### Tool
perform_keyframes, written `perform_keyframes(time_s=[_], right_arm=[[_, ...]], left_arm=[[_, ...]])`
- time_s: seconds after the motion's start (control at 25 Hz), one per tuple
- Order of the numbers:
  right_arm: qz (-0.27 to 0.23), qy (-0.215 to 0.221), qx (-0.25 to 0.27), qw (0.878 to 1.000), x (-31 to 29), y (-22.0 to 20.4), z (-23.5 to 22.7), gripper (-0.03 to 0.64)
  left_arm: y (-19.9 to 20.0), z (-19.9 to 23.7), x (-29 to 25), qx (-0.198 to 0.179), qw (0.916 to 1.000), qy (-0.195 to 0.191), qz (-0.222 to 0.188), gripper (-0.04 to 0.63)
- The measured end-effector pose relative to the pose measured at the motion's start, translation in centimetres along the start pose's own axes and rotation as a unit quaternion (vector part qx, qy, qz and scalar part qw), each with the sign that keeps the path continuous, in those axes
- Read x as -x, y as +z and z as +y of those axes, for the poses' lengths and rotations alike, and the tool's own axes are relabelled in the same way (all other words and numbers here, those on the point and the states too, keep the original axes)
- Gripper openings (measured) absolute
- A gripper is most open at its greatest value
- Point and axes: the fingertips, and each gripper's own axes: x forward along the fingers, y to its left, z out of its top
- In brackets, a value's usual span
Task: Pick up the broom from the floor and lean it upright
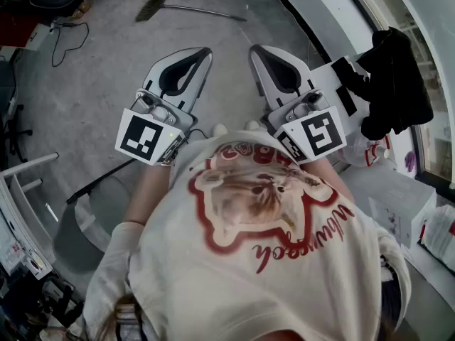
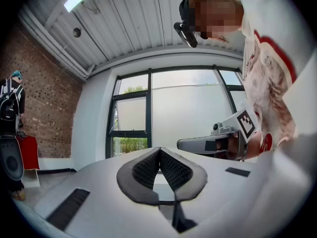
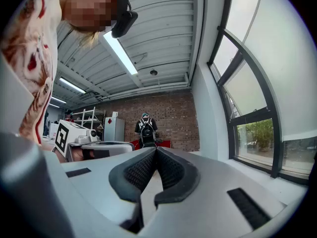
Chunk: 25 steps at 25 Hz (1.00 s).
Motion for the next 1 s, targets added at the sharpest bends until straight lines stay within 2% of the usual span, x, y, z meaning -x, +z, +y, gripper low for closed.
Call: perform_keyframes(time_s=[0.48,0.76,1.0], right_arm=[[0.010,-0.005,-0.006,1.000,-1.0,-0.7,0.8,0.025],[0.021,-0.031,0.006,0.999,-1.9,-1.0,0.3,0.025],[0.041,-0.056,-0.013,0.998,-2.0,-2.4,-2.0,0.025]], left_arm=[[-0.6,0.3,0.8,0.010,0.9998,0.001,0.016,0.021],[-0.9,1.4,0.2,0.015,0.9995,0.009,0.027,0.021],[-2.3,2.1,-2.2,0.036,0.9983,-0.008,0.044,0.021]])
